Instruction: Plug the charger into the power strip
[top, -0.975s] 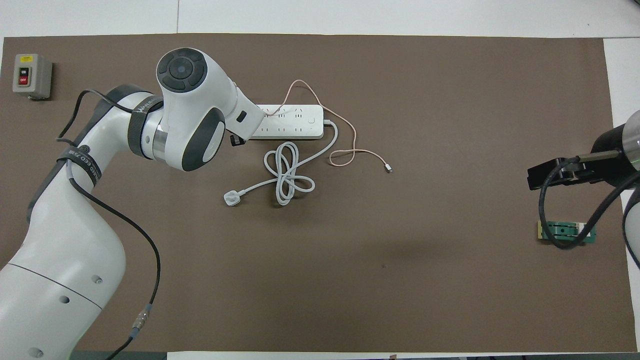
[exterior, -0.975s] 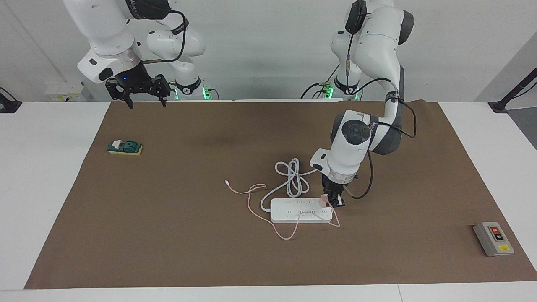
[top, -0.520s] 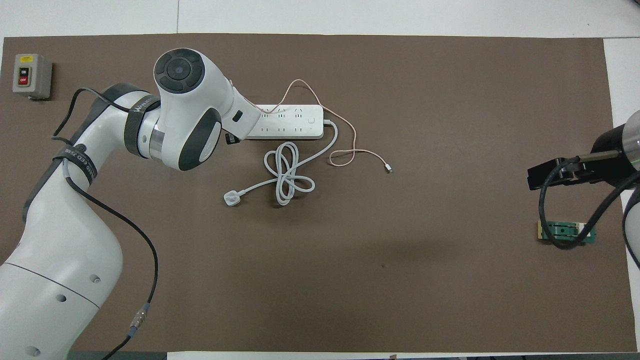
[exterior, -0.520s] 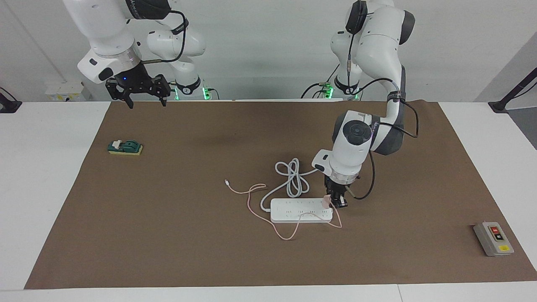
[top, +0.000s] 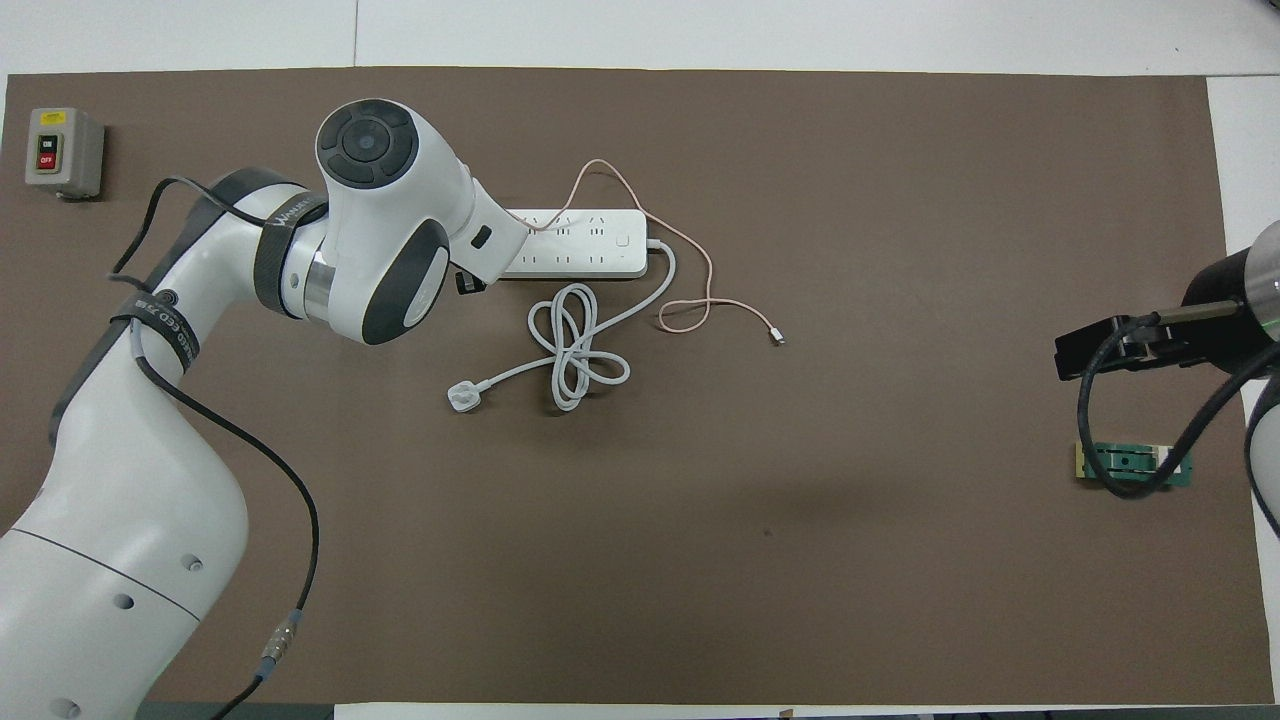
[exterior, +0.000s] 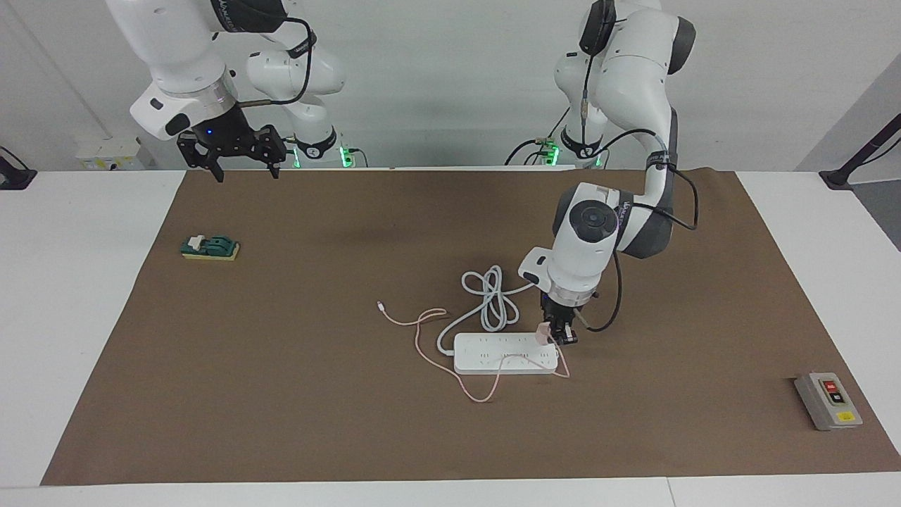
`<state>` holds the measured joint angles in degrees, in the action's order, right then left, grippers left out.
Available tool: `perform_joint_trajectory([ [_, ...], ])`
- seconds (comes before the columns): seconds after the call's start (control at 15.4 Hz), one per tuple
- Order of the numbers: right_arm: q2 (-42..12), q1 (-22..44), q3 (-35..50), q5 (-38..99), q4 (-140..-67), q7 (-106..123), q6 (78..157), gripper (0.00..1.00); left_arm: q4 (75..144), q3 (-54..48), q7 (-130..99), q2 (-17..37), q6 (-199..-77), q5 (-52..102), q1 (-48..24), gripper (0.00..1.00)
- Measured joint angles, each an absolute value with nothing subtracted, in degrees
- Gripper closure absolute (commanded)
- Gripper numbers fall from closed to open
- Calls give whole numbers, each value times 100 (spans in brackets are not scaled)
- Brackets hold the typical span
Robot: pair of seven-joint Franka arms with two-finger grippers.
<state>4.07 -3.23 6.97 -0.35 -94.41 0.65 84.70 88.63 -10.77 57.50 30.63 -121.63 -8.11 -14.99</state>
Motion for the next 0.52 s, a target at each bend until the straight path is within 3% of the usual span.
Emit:
perform_joint_trajectory([
  [0.52,407,-323,697,-35,-9441,65,8470,0,8874,-1089,5750,3062,-12191,-812,-1499,100],
])
